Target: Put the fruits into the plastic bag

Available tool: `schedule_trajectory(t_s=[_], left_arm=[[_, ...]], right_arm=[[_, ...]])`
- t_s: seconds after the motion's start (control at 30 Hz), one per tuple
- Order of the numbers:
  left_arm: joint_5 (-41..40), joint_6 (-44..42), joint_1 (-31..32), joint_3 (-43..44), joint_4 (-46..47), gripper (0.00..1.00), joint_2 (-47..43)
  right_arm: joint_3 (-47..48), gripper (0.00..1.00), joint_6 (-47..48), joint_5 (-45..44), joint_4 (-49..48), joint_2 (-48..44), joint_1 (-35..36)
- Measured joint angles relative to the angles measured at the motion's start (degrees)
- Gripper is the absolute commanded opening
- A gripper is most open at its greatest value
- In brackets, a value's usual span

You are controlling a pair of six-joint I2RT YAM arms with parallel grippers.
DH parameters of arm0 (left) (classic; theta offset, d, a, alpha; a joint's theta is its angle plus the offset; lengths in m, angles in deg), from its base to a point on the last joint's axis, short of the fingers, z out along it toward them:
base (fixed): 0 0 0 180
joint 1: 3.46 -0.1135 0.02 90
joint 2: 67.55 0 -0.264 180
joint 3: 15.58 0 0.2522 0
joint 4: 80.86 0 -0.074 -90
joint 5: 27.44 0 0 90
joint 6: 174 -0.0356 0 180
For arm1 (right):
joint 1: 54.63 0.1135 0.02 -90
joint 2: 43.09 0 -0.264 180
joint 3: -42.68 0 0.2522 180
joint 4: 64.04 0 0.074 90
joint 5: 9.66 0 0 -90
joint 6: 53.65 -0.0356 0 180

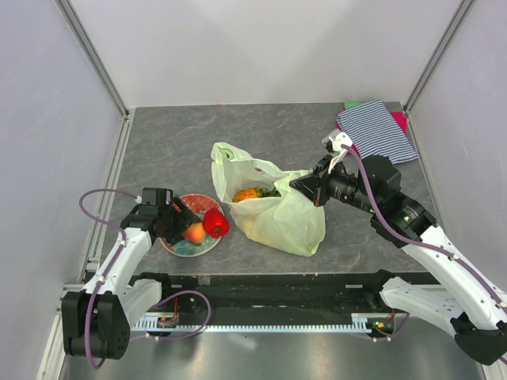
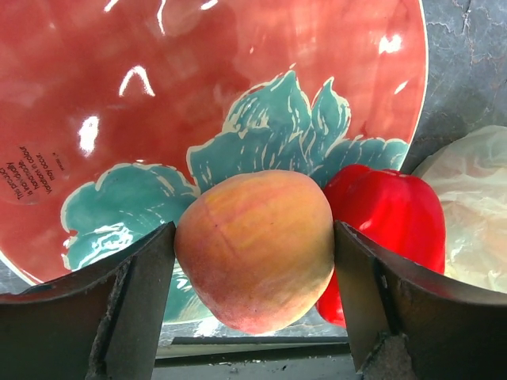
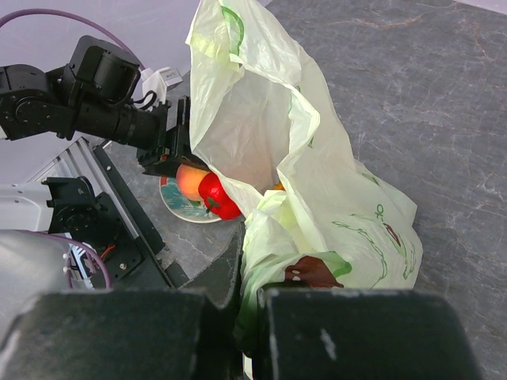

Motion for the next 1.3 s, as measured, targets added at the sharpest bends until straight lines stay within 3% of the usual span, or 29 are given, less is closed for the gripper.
schedule_trajectory(t_s=[0.17, 0.63, 1.07, 1.3], left_arm=[[-0.09, 0.0, -0.72, 0.0, -0.09, 0.62, -0.26], [-2.6, -0.94, -9.42, 4.48, 0.9, 0.56, -6.51], [-1.27, -3.28, -9.66, 12.94, 7.98, 0.52, -8.22], [5.51, -4.35, -9.01, 19.28, 15.65, 0.52, -9.49]], right_arm=[[0.0, 0.0, -0.04, -0.02, -0.02, -0.24, -0.02], [0.02, 0.0, 0.0, -1.64, 0.83, -0.33, -0.02], [0.02, 0.0, 0.0, -2.43, 1.25, -0.31, -0.02], [0.04, 0.0, 0.02, -2.86, 1.25, 0.26, -0.02]])
